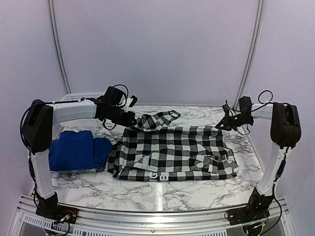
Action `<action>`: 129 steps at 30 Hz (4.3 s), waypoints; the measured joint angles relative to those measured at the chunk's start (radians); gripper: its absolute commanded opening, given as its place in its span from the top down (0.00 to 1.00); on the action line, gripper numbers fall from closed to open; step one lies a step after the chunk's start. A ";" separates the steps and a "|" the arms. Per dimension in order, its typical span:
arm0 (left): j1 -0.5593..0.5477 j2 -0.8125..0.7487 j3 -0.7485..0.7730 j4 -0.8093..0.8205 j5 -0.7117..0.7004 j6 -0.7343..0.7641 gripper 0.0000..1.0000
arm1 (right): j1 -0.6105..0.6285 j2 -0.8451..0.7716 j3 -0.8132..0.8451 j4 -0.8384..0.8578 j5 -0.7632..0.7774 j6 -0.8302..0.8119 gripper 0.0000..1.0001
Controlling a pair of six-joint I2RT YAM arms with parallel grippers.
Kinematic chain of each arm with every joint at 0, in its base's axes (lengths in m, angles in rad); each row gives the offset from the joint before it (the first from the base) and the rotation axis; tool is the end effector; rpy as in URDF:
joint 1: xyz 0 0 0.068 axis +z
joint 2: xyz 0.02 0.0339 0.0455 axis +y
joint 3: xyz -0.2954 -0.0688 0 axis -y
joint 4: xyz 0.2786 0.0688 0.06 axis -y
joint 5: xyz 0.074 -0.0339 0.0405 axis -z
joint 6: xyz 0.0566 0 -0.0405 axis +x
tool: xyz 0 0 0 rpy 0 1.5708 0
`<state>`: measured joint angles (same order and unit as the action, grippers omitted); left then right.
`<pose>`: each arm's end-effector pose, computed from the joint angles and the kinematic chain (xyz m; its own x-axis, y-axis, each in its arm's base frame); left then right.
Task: Fold and stack the mixed laundry pile
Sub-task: Fold the 1/3-folded shirt at the center of the board.
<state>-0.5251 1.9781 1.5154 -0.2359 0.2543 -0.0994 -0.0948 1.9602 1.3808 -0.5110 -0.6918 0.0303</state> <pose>0.4356 -0.2688 0.2312 -0.6184 0.2473 -0.7459 0.5934 0.7692 -0.2370 0.4539 -0.0069 0.1802 -0.8891 0.1080 -0.4448 -0.1937 0.7916 0.5795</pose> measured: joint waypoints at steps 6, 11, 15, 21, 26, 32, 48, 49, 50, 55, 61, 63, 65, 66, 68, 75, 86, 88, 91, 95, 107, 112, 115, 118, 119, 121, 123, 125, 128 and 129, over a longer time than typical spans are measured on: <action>-0.020 -0.078 -0.109 0.016 0.003 -0.005 1.00 | -0.006 -0.042 -0.040 0.021 -0.015 0.000 1.00; -0.034 -0.117 -0.211 0.023 0.011 0.000 1.00 | -0.015 -0.065 -0.096 0.024 -0.013 -0.004 1.00; -0.054 -0.118 -0.275 0.027 0.030 0.006 1.00 | -0.022 -0.064 -0.126 0.020 0.003 -0.008 1.00; -0.076 -0.114 -0.314 0.029 0.051 0.005 1.00 | -0.024 -0.030 -0.135 0.009 0.018 -0.004 1.00; -0.066 -0.113 -0.302 0.031 0.056 -0.017 1.00 | -0.025 -0.001 -0.132 -0.012 0.018 0.000 1.00; -0.018 -0.123 -0.283 0.039 0.092 -0.035 1.00 | -0.028 -0.008 -0.073 -0.043 0.020 -0.008 1.00; -0.078 -0.127 -0.343 0.043 0.083 0.008 1.00 | -0.035 -0.028 -0.142 -0.095 0.058 -0.057 1.00; -0.078 -0.127 -0.344 0.043 0.075 0.012 1.00 | -0.037 -0.029 -0.146 -0.098 0.061 -0.056 1.00; -0.078 -0.127 -0.344 0.042 0.071 0.015 1.00 | -0.039 -0.029 -0.147 -0.098 0.061 -0.055 1.00; -0.073 -0.128 -0.338 0.028 0.049 0.023 1.00 | -0.062 -0.037 -0.142 -0.105 0.046 -0.029 1.00; -0.043 -0.146 -0.301 0.026 0.061 0.022 1.00 | -0.072 -0.046 -0.070 -0.140 0.032 -0.023 1.00; -0.037 -0.160 -0.299 0.025 0.067 0.030 1.00 | -0.072 -0.062 -0.073 -0.150 0.029 -0.023 1.00; -0.037 -0.167 -0.299 0.023 0.076 0.038 1.00 | -0.072 -0.079 -0.088 -0.151 0.028 -0.023 1.00; -0.037 -0.169 -0.301 0.023 0.080 0.042 1.00 | -0.072 -0.090 -0.103 -0.152 0.029 -0.023 1.00; -0.039 -0.171 -0.312 0.020 0.085 0.057 1.00 | -0.072 -0.103 -0.134 -0.156 0.031 -0.023 0.96; -0.064 -0.172 -0.346 -0.031 0.042 0.118 0.42 | -0.075 -0.111 -0.189 -0.198 0.054 -0.025 0.62; -0.099 -0.179 -0.177 -0.034 0.016 0.124 0.46 | -0.032 -0.124 0.063 -0.222 0.053 -0.051 0.54; -0.135 -0.135 -0.111 -0.026 0.017 0.129 0.46 | -0.002 -0.120 0.090 -0.231 0.049 -0.062 0.53; -0.183 -0.061 -0.042 -0.023 0.030 0.139 0.45 | 0.025 -0.116 0.066 -0.249 0.051 -0.065 0.53; -0.232 0.055 0.022 -0.027 0.047 0.172 0.45 | 0.022 -0.116 -0.032 -0.266 0.074 -0.060 0.52; -0.257 0.227 0.109 -0.098 -0.019 0.285 0.63 | -0.032 -0.117 -0.179 -0.251 0.143 -0.021 0.53; -0.259 0.228 0.121 -0.116 -0.032 0.320 0.77 | -0.033 -0.116 -0.185 -0.243 0.145 -0.021 0.54; -0.264 0.228 0.126 -0.123 -0.037 0.336 0.89 | -0.033 -0.116 -0.191 -0.241 0.145 -0.023 0.68; -0.270 0.228 0.126 -0.135 -0.043 0.352 1.00 | -0.033 -0.112 -0.191 -0.240 0.143 -0.029 0.87; -0.272 0.228 0.126 -0.137 -0.046 0.350 1.00 | -0.033 -0.108 -0.191 -0.242 0.140 -0.027 0.92; -0.274 0.228 0.126 -0.138 -0.049 0.356 1.00 | -0.033 -0.100 -0.189 -0.245 0.133 -0.026 0.99; -0.275 0.228 0.126 -0.139 -0.055 0.357 1.00 | -0.034 -0.096 -0.186 -0.251 0.130 -0.028 1.00; -0.275 0.227 0.126 -0.140 -0.058 0.359 1.00 | -0.035 -0.096 -0.177 -0.259 0.124 -0.026 1.00; -0.275 0.224 0.126 -0.140 -0.068 0.359 1.00 | -0.038 -0.097 -0.159 -0.268 0.121 -0.026 1.00; -0.275 0.220 0.126 -0.143 -0.072 0.358 1.00 | -0.039 -0.098 -0.154 -0.270 0.121 -0.026 1.00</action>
<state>-0.7998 2.1979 1.6409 -0.3790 0.1818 0.2588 -0.1341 1.8626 1.2270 -0.7811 -0.5709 0.0040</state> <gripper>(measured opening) 0.005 0.001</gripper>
